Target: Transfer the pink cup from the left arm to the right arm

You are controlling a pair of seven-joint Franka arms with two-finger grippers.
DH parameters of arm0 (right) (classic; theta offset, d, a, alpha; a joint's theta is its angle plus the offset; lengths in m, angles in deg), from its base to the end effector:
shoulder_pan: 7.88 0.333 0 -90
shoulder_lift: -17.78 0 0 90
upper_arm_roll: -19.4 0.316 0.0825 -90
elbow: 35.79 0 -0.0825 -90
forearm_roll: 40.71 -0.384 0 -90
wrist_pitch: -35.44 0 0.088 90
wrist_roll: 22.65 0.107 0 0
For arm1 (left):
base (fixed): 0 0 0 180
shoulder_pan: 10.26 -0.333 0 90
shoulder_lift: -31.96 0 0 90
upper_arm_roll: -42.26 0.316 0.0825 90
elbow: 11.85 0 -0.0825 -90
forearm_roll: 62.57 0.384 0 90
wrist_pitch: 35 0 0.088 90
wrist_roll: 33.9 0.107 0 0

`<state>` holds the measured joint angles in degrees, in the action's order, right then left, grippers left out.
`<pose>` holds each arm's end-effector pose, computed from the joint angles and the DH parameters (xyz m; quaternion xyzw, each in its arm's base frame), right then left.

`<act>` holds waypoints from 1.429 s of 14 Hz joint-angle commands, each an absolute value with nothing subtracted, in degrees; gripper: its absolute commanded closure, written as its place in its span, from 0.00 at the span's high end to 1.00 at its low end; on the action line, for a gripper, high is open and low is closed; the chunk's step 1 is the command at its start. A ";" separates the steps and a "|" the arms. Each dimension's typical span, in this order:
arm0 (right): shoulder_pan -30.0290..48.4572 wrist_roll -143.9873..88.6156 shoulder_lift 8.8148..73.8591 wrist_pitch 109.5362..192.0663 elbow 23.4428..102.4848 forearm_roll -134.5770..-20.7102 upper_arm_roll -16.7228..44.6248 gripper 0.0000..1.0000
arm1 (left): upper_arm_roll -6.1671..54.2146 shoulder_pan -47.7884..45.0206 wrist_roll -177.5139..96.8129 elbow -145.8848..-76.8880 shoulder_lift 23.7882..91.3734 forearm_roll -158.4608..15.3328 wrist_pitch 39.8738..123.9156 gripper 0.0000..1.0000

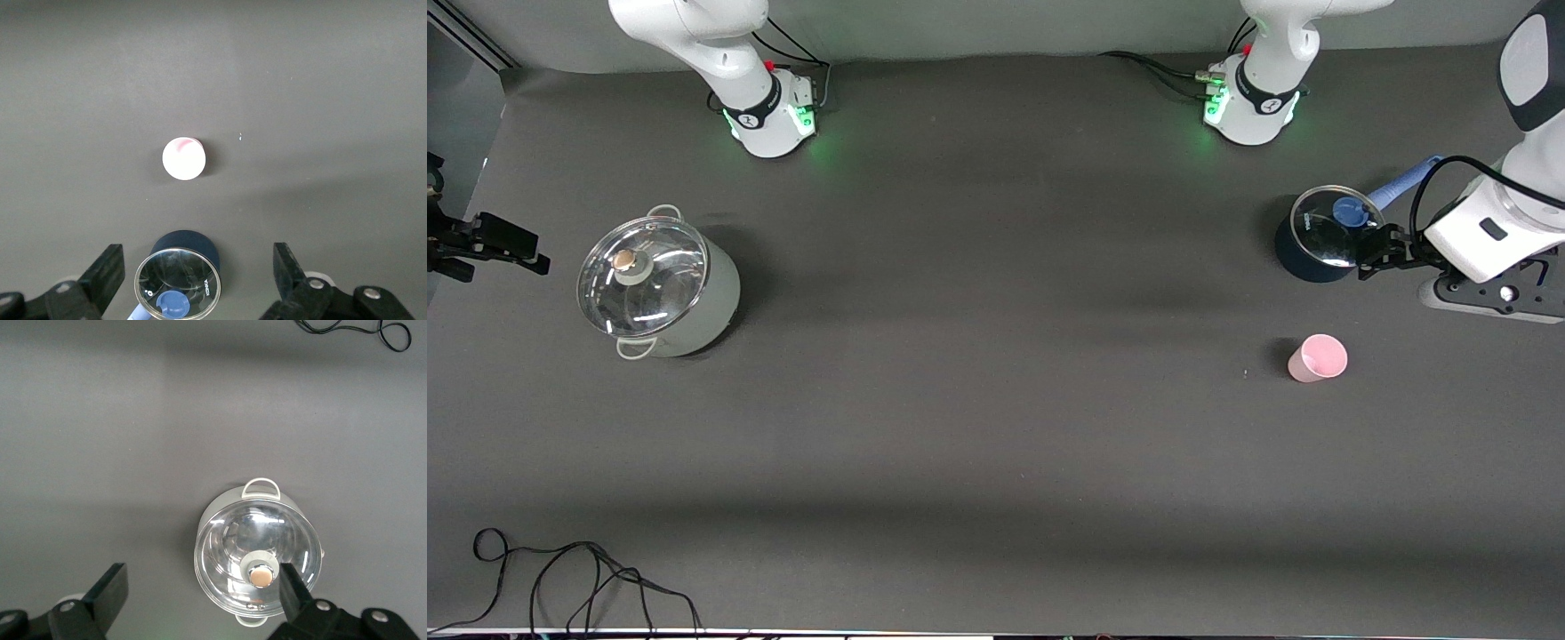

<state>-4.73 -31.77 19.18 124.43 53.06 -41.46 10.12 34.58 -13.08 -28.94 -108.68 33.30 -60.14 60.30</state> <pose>0.5572 -0.0572 0.6190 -0.9996 -0.0261 0.0101 0.0060 0.5626 -0.0429 0.5630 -0.9956 0.0880 0.0249 0.0195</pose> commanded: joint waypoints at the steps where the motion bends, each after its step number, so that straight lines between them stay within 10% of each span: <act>1: -4.72 -32.94 17.61 124.13 53.85 -40.89 10.00 1.00 | 34.44 -13.42 -27.84 -108.62 33.10 -60.64 60.18 0.99; 20: -4.46 -32.41 17.61 123.86 53.59 -40.97 9.82 1.00 | 34.61 -13.86 -27.75 -108.26 33.19 -60.64 59.13 0.99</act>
